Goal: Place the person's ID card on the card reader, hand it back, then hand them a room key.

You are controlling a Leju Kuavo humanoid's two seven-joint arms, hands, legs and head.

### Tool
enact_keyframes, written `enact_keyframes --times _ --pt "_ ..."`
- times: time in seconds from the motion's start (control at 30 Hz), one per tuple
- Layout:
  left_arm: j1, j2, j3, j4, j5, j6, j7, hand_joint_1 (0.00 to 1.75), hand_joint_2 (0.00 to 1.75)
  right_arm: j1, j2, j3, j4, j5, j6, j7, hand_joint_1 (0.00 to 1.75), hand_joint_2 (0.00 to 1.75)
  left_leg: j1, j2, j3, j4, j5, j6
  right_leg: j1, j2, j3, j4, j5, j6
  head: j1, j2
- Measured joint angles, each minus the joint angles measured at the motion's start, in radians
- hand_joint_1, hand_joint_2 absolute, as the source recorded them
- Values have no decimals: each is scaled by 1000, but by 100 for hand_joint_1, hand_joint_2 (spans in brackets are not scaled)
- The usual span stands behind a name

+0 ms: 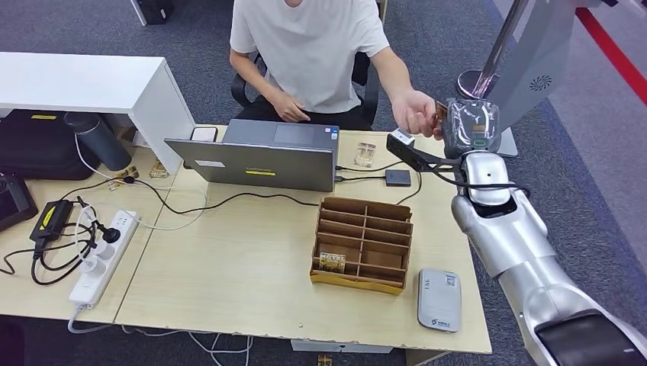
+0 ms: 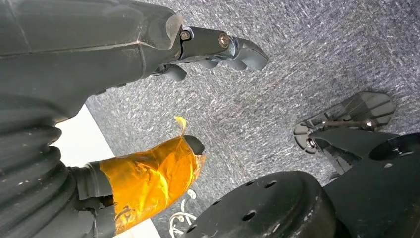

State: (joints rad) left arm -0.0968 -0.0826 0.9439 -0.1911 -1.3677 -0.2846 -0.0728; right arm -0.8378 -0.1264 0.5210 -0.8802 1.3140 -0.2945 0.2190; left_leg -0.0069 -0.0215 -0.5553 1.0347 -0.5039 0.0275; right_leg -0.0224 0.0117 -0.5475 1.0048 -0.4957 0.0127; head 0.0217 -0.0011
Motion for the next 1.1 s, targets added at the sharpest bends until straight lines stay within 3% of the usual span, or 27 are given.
enact_keyframes --times 0.2,0.33,0.77,1.1 --pt "0 0 0 0 2 2 1 0 175 -10 24 0 78 -5 -1 15 175 175 0 0 0 0 0 0 0 0 0 0 0 0 0 0" --pt "0 0 -2 0 2 1 -1 0 175 -11 32 0 105 -7 -4 14 0 175 0 0 0 0 0 0 0 0 0 0 0 0 0 0" --pt "0 1 -12 0 14 2 3 0 175 -3 37 0 101 -15 -41 -35 0 175 0 0 0 0 0 0 0 0 0 0 0 0 0 0" --pt "3 1 -13 0 28 9 -3 0 175 79 18 -10 -23 -36 -100 -78 0 175 0 0 0 0 0 0 0 0 -1 0 0 0 0 0"
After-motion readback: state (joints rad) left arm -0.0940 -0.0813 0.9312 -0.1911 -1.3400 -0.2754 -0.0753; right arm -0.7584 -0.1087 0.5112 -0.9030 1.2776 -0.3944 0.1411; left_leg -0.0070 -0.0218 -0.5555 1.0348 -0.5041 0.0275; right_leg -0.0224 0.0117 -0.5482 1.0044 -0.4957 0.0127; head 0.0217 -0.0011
